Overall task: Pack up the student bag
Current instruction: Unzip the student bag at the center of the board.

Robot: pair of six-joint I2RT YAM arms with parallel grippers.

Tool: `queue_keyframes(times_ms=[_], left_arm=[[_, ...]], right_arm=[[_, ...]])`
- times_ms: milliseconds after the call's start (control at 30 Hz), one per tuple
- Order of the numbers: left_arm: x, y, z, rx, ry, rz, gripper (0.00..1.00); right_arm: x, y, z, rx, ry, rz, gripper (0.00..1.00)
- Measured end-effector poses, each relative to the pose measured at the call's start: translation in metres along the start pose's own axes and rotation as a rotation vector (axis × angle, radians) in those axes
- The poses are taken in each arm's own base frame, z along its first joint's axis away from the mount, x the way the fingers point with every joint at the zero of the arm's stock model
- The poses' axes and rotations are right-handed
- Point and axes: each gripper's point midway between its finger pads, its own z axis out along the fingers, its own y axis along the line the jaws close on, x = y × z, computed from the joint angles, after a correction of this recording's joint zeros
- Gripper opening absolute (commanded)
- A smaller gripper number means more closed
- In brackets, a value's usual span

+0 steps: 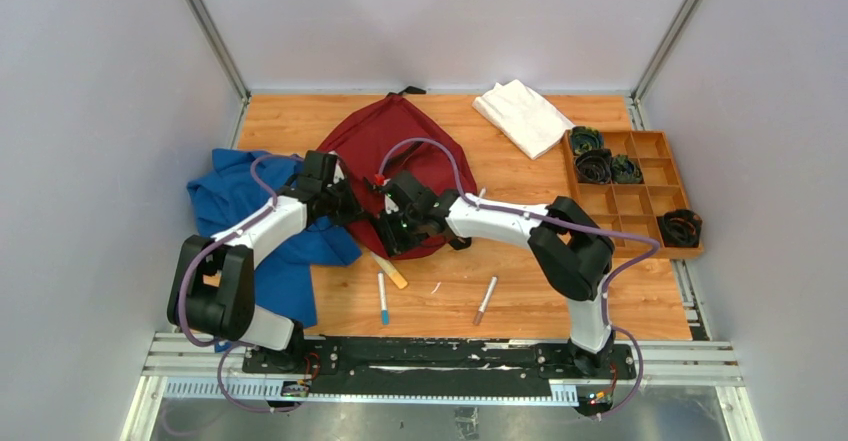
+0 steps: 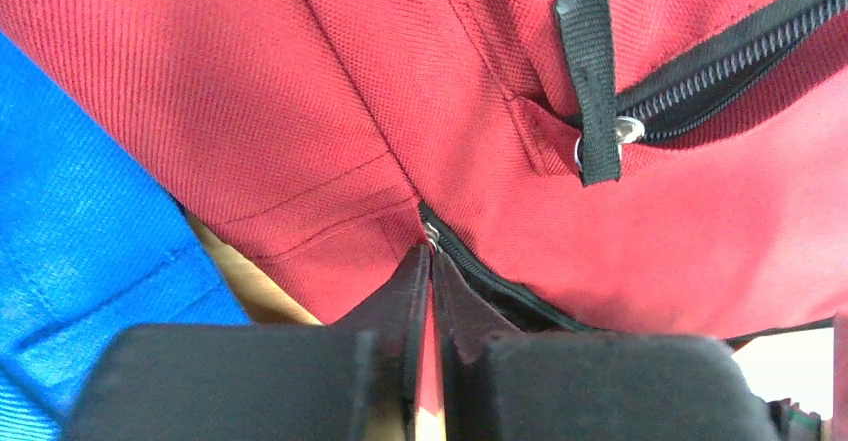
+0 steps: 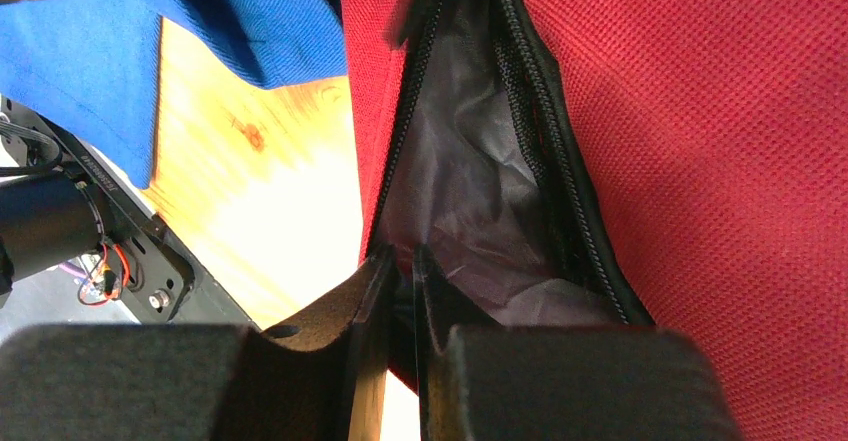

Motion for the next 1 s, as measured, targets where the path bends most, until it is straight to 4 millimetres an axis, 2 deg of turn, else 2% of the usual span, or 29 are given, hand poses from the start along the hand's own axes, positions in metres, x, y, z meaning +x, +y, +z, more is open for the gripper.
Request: queue_keyframes(times_ms=[167, 400, 567, 700, 833, 1000], left_arm=[[0.001, 0.0, 0.001, 0.002, 0.001, -0.004, 0.0], [0.002, 0.001, 0.003, 0.004, 0.0, -0.003, 0.0], [0.002, 0.001, 0.004, 0.013, -0.001, -0.003, 0.0], [0.001, -0.001, 0.003, 0.024, -0.002, -0.002, 0.0], [0.001, -0.002, 0.004, 0.032, -0.002, -0.004, 0.0], [0.001, -0.002, 0.004, 0.037, -0.002, -0.003, 0.0]], right_arm=[[-0.001, 0.001, 0.0, 0.004, -0.008, -0.006, 0.18], [-0.007, -0.002, -0.003, 0.016, -0.026, 0.018, 0.31], [-0.03, -0.001, -0.016, -0.034, -0.084, 0.091, 0.42], [-0.047, 0.005, -0.021, -0.095, -0.117, 0.144, 0.46], [-0.059, 0.014, -0.015, -0.153, -0.128, 0.179, 0.47], [-0.064, 0.018, -0.002, -0.186, -0.108, 0.21, 0.46]])
